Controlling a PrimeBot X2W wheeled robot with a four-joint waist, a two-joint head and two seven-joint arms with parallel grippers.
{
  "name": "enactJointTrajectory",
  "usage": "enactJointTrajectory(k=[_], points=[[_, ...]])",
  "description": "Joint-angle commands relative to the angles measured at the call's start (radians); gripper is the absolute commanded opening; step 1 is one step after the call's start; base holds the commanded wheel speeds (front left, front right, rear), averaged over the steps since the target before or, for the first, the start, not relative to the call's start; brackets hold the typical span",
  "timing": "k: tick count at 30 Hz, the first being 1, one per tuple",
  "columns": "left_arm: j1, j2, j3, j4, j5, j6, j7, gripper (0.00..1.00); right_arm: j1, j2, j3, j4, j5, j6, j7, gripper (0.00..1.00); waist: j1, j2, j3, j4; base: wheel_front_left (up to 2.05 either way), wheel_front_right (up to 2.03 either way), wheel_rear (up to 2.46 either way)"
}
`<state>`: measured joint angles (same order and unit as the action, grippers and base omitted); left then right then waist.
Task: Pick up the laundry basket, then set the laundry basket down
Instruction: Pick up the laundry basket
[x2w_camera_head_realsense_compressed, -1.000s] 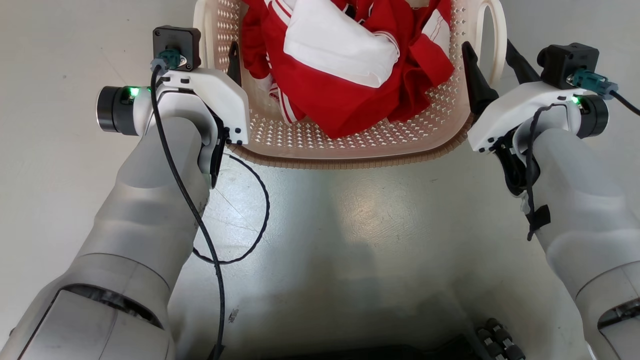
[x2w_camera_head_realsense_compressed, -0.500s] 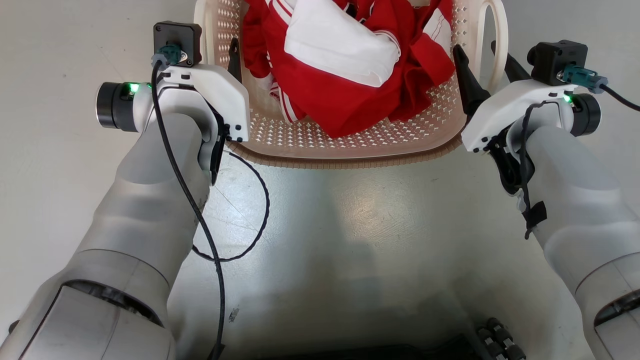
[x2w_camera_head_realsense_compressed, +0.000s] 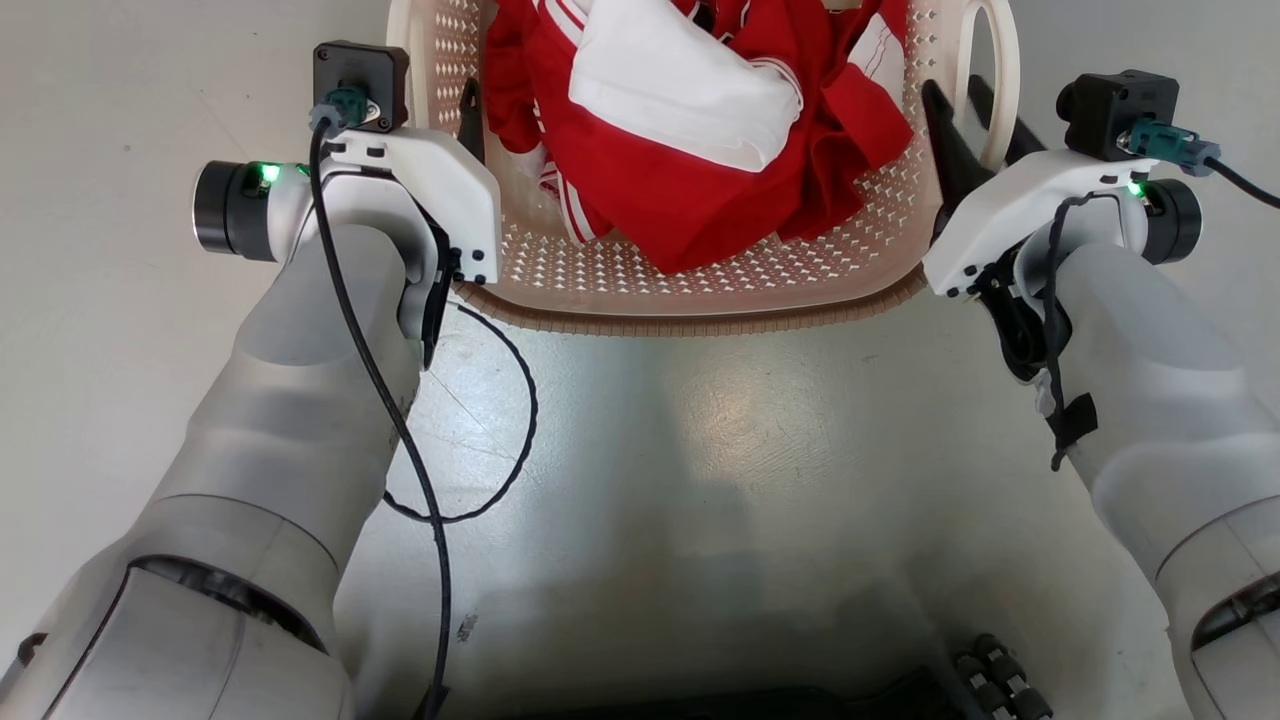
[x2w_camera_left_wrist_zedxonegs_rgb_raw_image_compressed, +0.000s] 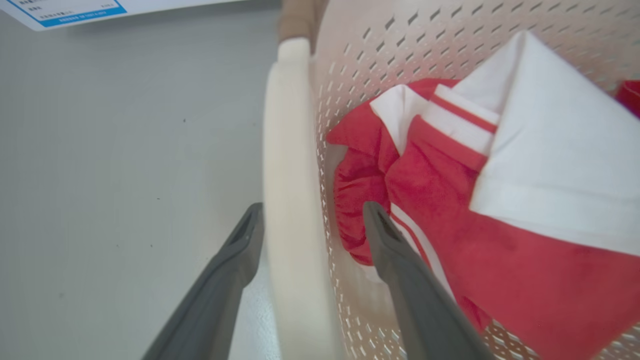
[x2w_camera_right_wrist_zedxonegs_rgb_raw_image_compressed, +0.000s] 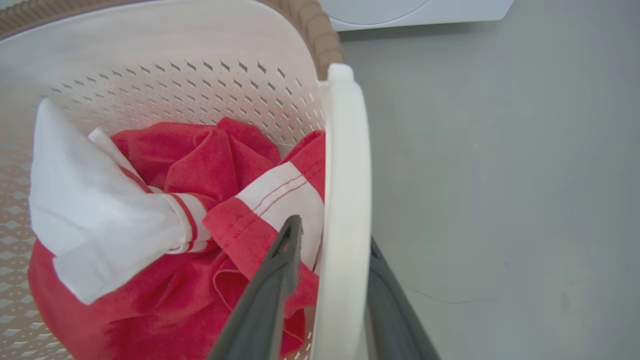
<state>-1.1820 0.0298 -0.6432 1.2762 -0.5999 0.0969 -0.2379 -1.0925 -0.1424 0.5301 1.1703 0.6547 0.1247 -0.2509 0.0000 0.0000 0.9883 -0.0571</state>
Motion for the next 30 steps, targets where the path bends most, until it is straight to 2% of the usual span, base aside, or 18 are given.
enactJointTrajectory(k=[1, 2, 3, 4, 5, 7, 20, 30], points=[[-0.006, 0.020, 0.002, -0.003, -0.002, 0.009, -0.006, 1.00, 0.033, 0.007, 0.019, -0.006, 0.011, 0.006, -0.011, 0.34, 0.0000, 0.0000, 0.001, 0.000, 0.00, 0.00, 0.00], [-0.007, 0.020, -0.002, -0.002, -0.001, 0.008, -0.007, 1.00, 0.033, 0.009, 0.024, -0.004, 0.017, 0.006, -0.011, 0.17, 0.0000, 0.0000, 0.001, -0.001, 0.00, 0.00, 0.00], [-0.009, 0.020, -0.005, -0.002, 0.000, 0.009, -0.008, 0.32, 0.033, 0.010, 0.029, -0.002, 0.023, 0.006, -0.011, 0.03, 0.0000, 0.0000, 0.002, -0.001, 0.00, 0.00, 0.00], [-0.011, 0.020, -0.011, -0.002, 0.003, 0.011, -0.010, 0.20, 0.033, 0.010, 0.035, -0.002, 0.029, 0.006, -0.011, 0.00, 0.0000, 0.0000, 0.003, -0.001, 0.00, 0.00, 0.00], [-0.012, 0.020, -0.015, -0.001, 0.004, 0.012, -0.011, 0.17, 0.032, 0.010, 0.041, -0.001, 0.034, 0.006, -0.011, 0.00, 0.0000, 0.0000, 0.004, -0.002, 0.00, 0.00, 0.00], [-0.012, 0.020, -0.020, -0.001, 0.004, 0.015, -0.013, 0.02, 0.031, 0.010, 0.051, 0.000, 0.048, 0.006, -0.011, 0.00, 0.0000, 0.0000, 0.005, -0.003, 0.00, 0.00, 0.00], [-0.011, 0.020, -0.043, 0.002, -0.017, 0.020, -0.020, 0.00, 0.031, 0.007, 0.107, 0.013, 0.108, 0.006, -0.011, 0.00, 0.0000, 0.0000, -0.008, -0.003, 0.00, 0.00, 0.00], [0.013, 0.020, -0.060, 0.008, -0.033, 0.015, -0.011, 0.00, 0.037, 0.029, 0.167, 0.038, 0.156, 0.006, -0.003, 0.00, 0.0000, 0.0000, -0.067, -0.015, 0.00, 0.00, 0.00]])
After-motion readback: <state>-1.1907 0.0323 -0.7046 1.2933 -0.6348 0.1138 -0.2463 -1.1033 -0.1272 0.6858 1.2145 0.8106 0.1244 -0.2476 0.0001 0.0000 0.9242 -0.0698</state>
